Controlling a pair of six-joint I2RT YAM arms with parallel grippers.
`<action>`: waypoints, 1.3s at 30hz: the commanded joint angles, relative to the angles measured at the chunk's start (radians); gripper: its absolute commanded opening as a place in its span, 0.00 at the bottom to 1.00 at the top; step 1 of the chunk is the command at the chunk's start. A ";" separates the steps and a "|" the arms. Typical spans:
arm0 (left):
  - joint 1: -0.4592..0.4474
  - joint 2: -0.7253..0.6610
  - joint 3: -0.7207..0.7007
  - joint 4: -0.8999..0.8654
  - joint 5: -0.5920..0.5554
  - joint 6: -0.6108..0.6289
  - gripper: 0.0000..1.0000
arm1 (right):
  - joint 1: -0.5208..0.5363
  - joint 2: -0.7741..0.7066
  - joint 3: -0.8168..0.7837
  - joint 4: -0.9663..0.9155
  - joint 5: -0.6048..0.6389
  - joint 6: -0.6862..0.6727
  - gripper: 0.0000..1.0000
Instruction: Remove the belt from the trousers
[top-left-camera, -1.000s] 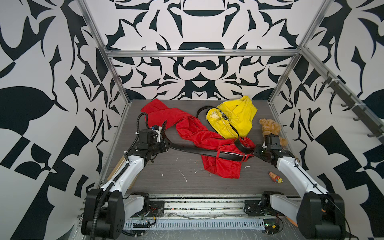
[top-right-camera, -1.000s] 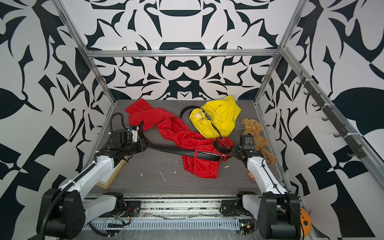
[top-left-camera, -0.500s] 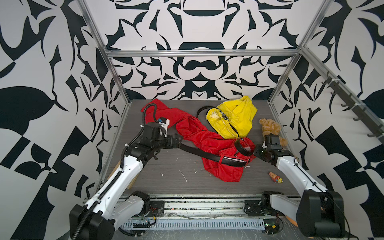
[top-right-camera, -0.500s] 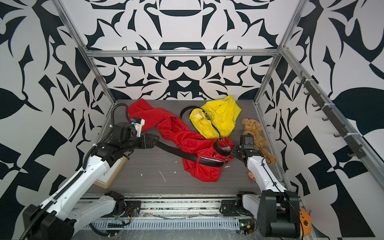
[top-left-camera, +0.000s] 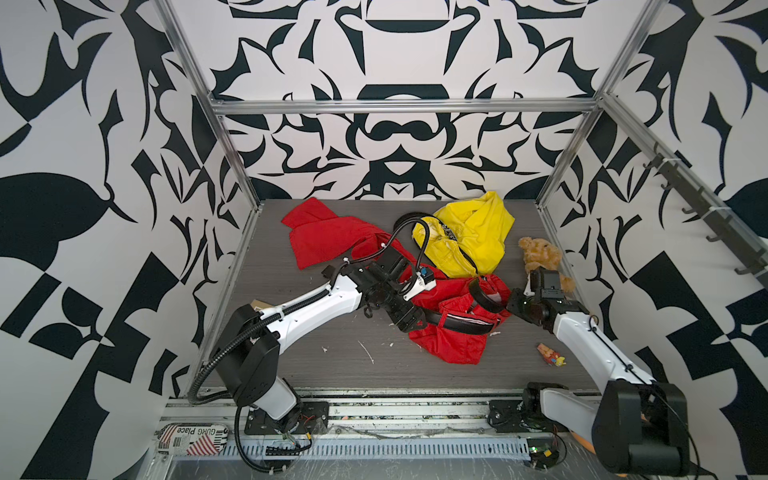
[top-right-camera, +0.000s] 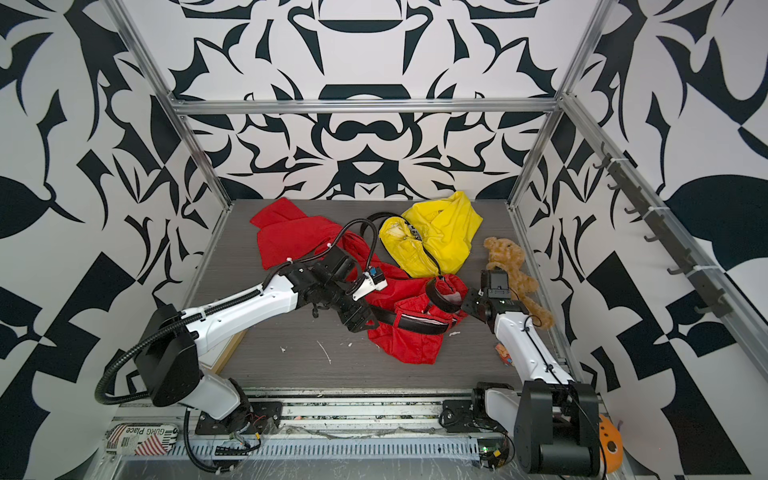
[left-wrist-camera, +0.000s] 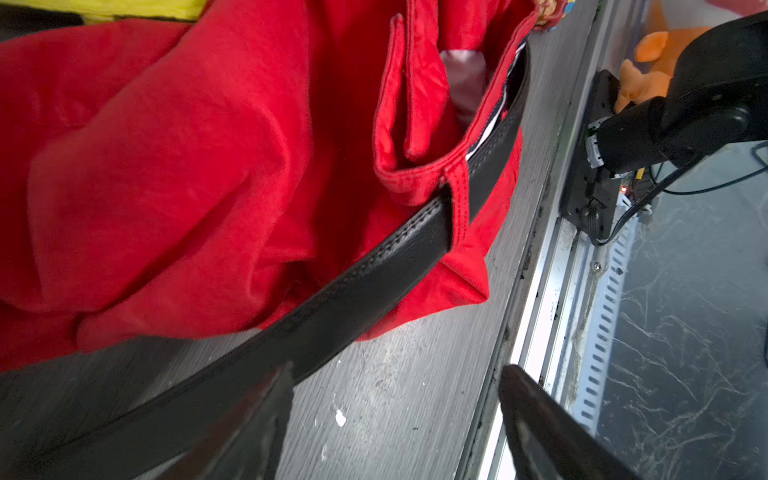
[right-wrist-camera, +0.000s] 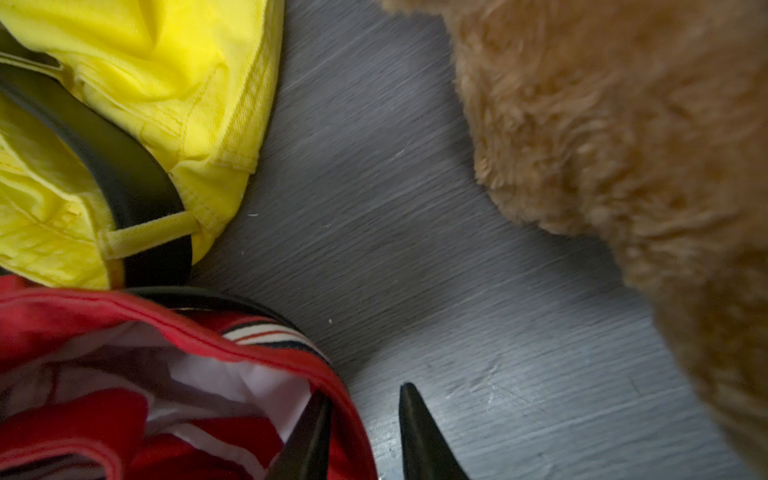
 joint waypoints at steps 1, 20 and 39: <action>-0.003 0.027 0.031 0.027 0.052 0.065 0.81 | -0.002 -0.013 0.012 0.003 -0.018 -0.015 0.32; -0.049 0.173 0.059 0.079 0.073 0.122 0.70 | -0.002 -0.001 0.020 0.015 -0.027 -0.025 0.32; -0.175 0.159 -0.087 0.131 -0.073 0.071 0.46 | -0.002 -0.011 0.020 0.015 -0.037 -0.024 0.33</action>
